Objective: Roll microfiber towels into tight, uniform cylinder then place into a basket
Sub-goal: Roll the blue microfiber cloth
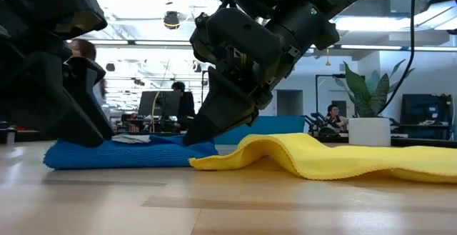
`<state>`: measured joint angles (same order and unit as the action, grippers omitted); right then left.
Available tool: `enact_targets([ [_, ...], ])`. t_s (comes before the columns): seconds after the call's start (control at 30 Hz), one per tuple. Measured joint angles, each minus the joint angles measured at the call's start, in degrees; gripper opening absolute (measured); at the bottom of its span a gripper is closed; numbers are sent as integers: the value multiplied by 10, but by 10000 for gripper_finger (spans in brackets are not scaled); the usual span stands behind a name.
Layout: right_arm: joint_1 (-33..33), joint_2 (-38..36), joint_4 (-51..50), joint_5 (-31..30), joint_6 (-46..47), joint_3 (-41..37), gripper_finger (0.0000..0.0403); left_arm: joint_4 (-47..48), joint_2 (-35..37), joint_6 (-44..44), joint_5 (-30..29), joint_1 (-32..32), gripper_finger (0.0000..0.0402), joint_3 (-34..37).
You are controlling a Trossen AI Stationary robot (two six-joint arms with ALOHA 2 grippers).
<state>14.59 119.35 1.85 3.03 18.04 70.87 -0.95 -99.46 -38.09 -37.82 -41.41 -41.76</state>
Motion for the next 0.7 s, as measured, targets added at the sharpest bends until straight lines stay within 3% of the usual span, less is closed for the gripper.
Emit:
enact_targets([
  [0.33,0,0,0,0,0,0,20,40,0,-36,-5,9,73,0],
  [0.7,0,0,-1,0,8,0,15,44,0,42,-34,-8,52,-34],
])
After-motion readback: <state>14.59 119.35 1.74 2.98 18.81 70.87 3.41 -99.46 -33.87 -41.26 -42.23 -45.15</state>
